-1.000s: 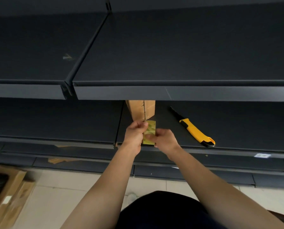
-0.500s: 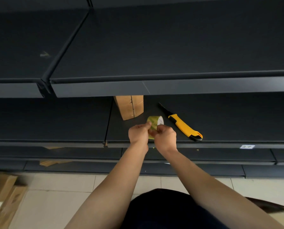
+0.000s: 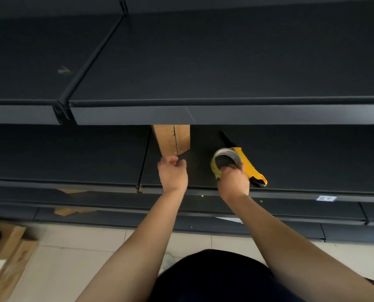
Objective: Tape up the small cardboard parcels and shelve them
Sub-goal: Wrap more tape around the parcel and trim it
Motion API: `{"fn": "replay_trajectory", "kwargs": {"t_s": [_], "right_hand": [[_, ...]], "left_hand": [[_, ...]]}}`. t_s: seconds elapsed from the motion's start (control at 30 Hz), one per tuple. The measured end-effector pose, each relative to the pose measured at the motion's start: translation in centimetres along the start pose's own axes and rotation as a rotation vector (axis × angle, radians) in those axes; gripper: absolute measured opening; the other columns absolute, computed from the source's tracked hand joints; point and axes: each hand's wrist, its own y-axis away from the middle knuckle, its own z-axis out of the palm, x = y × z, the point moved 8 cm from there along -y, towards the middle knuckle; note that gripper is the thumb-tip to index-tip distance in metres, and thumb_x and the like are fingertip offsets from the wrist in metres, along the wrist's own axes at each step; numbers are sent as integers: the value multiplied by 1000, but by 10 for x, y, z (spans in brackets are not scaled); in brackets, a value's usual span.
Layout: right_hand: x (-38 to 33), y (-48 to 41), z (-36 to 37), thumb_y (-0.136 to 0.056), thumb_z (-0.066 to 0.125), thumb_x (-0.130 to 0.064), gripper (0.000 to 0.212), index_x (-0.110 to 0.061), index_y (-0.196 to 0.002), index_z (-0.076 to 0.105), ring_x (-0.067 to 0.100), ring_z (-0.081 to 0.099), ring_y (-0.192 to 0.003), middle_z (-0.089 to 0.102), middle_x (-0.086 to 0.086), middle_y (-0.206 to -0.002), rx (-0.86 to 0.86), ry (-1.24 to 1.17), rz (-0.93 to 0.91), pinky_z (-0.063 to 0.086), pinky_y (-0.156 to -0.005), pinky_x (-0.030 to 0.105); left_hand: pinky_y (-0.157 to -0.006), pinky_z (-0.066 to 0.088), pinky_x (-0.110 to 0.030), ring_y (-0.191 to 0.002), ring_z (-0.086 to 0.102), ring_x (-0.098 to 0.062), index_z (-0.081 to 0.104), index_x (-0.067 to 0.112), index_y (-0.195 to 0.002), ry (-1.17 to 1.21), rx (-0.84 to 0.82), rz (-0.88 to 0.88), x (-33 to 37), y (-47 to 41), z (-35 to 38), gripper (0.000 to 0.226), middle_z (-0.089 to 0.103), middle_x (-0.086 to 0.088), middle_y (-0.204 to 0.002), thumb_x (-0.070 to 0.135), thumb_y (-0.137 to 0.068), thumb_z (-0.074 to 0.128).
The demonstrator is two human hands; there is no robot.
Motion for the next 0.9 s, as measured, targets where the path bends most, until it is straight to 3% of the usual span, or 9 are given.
{"fn": "replay_trajectory", "kwargs": {"t_s": [0.07, 0.2, 0.33, 0.43, 0.53, 0.63, 0.7, 0.77, 0.9], "right_hand": [[10, -2, -1, -87, 53, -13, 30, -12, -117, 60, 31, 32, -128, 57, 8, -123, 12, 83, 36, 39, -94, 36], [10, -1, -19, -80, 63, -24, 46, -13, -124, 53, 34, 33, -123, 48, 11, -131, 127, 80, 118, 31, -94, 43], [-44, -18, -60, -93, 47, -14, 36, -6, -127, 54, 35, 40, -121, 53, 16, -128, 274, -400, -114, 34, -96, 41], [-91, -36, -87, -98, 40, -17, 33, -12, -129, 51, 28, 44, -118, 53, 9, -128, 203, -755, -207, 36, -97, 36], [-121, -47, -86, -99, 43, -19, 19, -22, -114, 55, 18, 51, -108, 56, -7, -108, -60, -1063, -176, 37, -77, 18], [-131, -46, -80, -98, 49, -13, 20, -15, -118, 53, 4, 50, -92, 52, -6, -105, -190, -1237, -171, 37, -61, 2], [-130, -48, -77, -97, 51, -13, 7, -19, -96, 54, 0, 46, -76, 50, -10, -90, -125, -1180, -108, 38, -57, 6], [-125, -47, -70, -96, 49, -13, 15, -18, -82, 52, 8, 51, -74, 52, -5, -81, -34, -1169, 30, 40, -58, 13], [-116, -31, -59, -98, 45, -36, 22, -19, -94, 59, 14, 58, -78, 62, -1, -89, 116, -1169, 100, 44, -66, 25]], "left_hand": [[-64, 41, -9, -80, 53, -11, 52, 7, -109, 7, 117, 130, 24, -8, -21, 25, 50, -11, -118, 11, -87, 64], [-90, 45, -25, -99, 47, -15, 42, 5, -124, 126, 201, 222, 57, -23, -45, 46, 37, -13, -127, 20, -87, 66], [-101, 36, -34, -122, 43, -23, 32, 13, -141, 196, 76, 141, 66, -46, -39, 62, 34, -9, -138, 35, -90, 60], [-106, 33, -32, -127, 44, -21, 35, 17, -143, 283, -20, 76, 65, -59, -33, 54, 43, -5, -140, 33, -95, 53], [-90, 39, -27, -112, 53, -18, 48, 14, -131, 330, -88, 6, 62, -66, -32, 38, 57, -4, -122, 29, -97, 49], [-76, 42, -23, -97, 57, -15, 54, 13, -123, 339, -141, -3, 64, -72, -34, 30, 61, -5, -112, 26, -96, 51], [-81, 45, -28, -98, 58, -18, 56, 14, -117, 322, -130, 4, 64, -75, -41, 25, 62, -5, -107, 26, -94, 52], [-80, 45, -27, -93, 59, -17, 59, 13, -110, 329, -115, 5, 60, -72, -49, 25, 63, -3, -100, 31, -93, 54], [-65, 43, -18, -83, 61, -6, 63, 23, -89, 273, -76, 62, 53, -53, -62, 19, 67, 5, -91, 42, -89, 61]]}}
